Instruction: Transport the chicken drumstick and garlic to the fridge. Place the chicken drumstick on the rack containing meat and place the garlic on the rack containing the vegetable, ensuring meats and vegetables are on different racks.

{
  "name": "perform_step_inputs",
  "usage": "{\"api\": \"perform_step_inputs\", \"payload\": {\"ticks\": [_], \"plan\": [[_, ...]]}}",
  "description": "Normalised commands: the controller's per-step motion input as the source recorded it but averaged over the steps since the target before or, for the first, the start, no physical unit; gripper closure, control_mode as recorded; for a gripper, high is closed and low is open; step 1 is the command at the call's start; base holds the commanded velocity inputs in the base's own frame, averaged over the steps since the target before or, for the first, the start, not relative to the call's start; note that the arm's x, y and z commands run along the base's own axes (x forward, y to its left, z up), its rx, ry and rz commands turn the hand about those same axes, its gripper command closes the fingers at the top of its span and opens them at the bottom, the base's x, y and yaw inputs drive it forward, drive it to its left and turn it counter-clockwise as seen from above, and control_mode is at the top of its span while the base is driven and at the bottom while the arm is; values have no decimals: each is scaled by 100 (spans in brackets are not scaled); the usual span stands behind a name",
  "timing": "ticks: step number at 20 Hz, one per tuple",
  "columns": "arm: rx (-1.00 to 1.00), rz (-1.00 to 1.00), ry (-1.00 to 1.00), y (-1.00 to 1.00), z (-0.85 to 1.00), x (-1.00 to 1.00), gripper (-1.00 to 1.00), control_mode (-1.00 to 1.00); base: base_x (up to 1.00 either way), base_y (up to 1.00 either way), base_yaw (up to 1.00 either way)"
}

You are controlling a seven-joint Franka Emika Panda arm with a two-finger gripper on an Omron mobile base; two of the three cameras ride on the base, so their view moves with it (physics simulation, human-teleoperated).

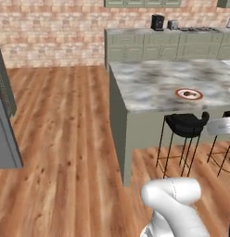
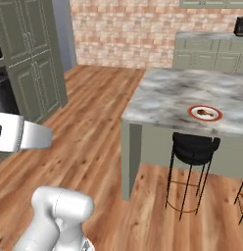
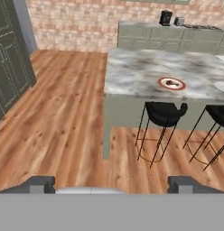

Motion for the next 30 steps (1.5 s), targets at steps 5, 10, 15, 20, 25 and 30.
{"api": "perform_step_inputs", "payload": {"ticks": [5,10,15,20,25,30], "plan": [[0,0,0,0,0,0,-100,100,37,-100,-1],[0,0,0,0,0,0,-100,100,79,-83,2],[0,0,0,0,0,0,-100,100,100,-50,0],[0,0,0,0,0,0,-100,100,100,-60,4],[0,0,0,0,0,0,-100,100,100,-67,6],[0,0,0,0,0,0,-100,100,100,-42,15]]}}
